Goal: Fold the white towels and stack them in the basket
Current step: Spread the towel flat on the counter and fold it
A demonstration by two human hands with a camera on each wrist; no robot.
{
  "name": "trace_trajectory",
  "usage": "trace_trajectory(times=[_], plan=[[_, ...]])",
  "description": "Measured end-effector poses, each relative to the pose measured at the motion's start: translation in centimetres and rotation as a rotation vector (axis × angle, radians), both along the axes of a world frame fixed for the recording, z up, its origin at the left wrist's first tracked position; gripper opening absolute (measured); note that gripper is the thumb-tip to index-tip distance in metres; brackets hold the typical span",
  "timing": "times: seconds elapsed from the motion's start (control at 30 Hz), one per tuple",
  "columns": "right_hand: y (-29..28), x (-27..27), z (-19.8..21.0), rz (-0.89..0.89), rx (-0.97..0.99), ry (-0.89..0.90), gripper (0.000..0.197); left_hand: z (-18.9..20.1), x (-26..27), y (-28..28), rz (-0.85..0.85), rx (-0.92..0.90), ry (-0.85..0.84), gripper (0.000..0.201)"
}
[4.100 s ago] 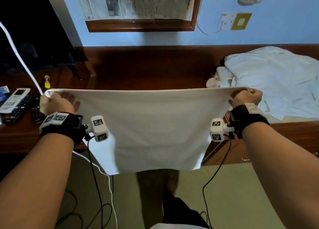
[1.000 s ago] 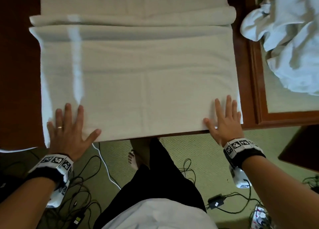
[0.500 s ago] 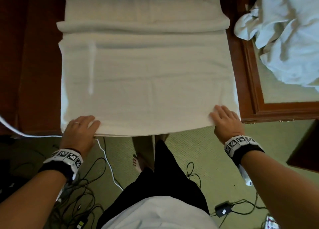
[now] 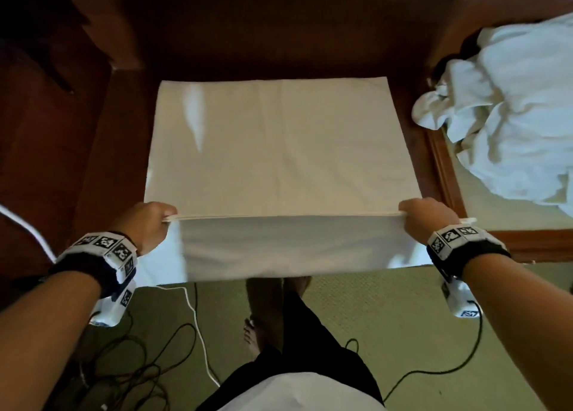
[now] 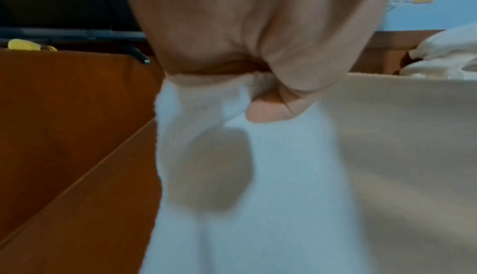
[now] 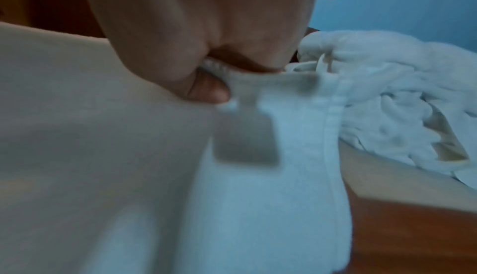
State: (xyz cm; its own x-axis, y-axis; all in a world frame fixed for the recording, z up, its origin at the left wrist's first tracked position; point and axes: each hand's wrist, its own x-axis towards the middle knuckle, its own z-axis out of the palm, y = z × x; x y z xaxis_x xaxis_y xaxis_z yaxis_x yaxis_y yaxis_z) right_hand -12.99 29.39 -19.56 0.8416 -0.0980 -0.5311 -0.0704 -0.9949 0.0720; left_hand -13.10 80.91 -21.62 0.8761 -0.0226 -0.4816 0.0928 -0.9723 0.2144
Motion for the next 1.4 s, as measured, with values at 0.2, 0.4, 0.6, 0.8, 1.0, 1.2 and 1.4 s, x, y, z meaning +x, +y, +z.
trace_trajectory(times=[0.2, 0.4, 0.6, 0.8, 1.0, 1.2, 1.4], plan=[[0.4, 8.7, 1.6, 0.023, 0.007, -0.149, 0.023, 2.6, 7.9, -0.9, 0.101, 0.02, -0.015, 0.028], [0.5, 16.8, -1.4, 0.091, 0.006, -0.181, 0.024, 0.4, 14.7, -0.6, 0.127, 0.143, -0.028, 0.019], [0.7, 12.2, -8.2, 0.062, 0.132, -0.417, 0.054, -5.1, 10.8, -3.4, 0.034, 0.17, -0.284, 0.067], [-0.5, 1.0, -12.5, -0.027, 0.134, -0.139, 0.069, -10.9, -0.2, -4.2, 0.037, 0.167, -0.05, 0.075], [4.4, 0.9, -11.6, -0.024, 0.213, -0.303, 0.073, -9.7, -1.5, -6.6, 0.026, 0.131, -0.105, 0.082], [15.1, -0.6, -13.3, 0.463, 0.283, -0.226, 0.071, -11.5, -3.0, -9.4, -0.11, 0.148, -0.1, 0.082], [2.4, 2.9, -13.7, 0.154, 0.125, -0.245, 0.075, -11.2, -2.9, -9.3, -0.06, 0.147, -0.122, 0.086]])
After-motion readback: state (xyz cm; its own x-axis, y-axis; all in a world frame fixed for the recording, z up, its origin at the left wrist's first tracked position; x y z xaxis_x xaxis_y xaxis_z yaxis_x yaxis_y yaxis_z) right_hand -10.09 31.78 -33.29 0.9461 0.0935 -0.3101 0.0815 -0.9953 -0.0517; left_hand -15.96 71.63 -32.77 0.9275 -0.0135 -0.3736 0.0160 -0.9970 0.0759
